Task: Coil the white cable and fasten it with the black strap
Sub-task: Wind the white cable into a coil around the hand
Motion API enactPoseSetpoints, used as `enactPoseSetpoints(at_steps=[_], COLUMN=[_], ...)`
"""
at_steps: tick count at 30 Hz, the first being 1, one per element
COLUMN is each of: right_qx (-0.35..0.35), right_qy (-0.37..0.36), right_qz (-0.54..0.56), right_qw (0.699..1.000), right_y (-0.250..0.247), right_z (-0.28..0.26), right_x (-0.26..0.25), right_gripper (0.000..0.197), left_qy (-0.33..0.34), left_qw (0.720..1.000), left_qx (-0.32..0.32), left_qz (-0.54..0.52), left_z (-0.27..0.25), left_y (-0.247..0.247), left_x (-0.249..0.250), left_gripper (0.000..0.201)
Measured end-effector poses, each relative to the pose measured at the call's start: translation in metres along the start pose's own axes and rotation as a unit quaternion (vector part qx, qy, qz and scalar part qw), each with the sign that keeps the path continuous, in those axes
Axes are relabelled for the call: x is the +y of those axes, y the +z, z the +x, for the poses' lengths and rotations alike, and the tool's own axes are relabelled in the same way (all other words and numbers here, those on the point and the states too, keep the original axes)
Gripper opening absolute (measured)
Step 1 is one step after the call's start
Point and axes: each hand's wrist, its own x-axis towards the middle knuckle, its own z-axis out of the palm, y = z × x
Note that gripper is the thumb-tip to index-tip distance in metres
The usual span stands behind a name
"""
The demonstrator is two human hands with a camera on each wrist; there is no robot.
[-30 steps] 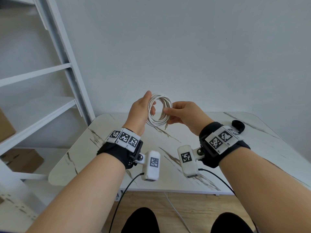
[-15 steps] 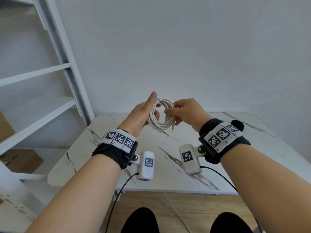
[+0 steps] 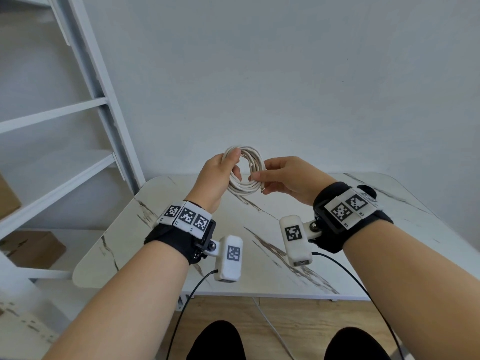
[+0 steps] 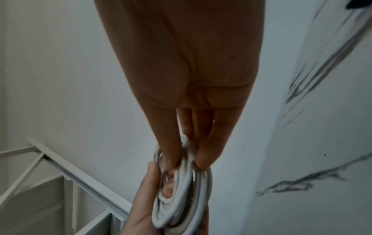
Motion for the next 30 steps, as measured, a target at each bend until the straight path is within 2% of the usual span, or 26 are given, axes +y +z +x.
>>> enactPoseSetpoints(at_steps=[6,9,14,19,23,30], right_qx=[0.025,0.04,0.061,0.061,0.062,0.08], right_qy=[-0.017,-0.024,-0.028,-0.04,-0.051,-0.053], right_qz=[-0.029,-0.074,-0.16,-0.224,-0.241,-0.257], right_qw=[0.999,0.996,0.985,0.972,0.967,0.962], right_y=[-0.005,-0.01,-0.013,-0.015,-0.014,-0.009], right_z=[0.001,0.0,0.002,0.003,0.003,0.002], right_x=[0.002,0.003,0.002,0.002,0.001,0.0], right_gripper=[0.023,0.019,0.016,0.015,0.015,0.016], left_qy=[-0.039,-0.037,-0.024,-0.024,-0.032,-0.084], left_qw=[0.993,0.99,0.986,0.978,0.984,0.983], left_qx=[-0.077,-0.128,-0.147,-0.169,-0.157,-0.134], left_qz=[-0.076,-0.042,0.073,0.119,0.077,-0.096], left_z=[0.0,0.002,0.0,-0.001,-0.002,-0.004], left_y=[-0.006,-0.012,-0.016,-0.021,-0.017,-0.013], left_x=[0.003,0.005,0.009,0.009,0.01,0.005], left_gripper=[0.026,0.024,0.033,0.015,0.021,0.009])
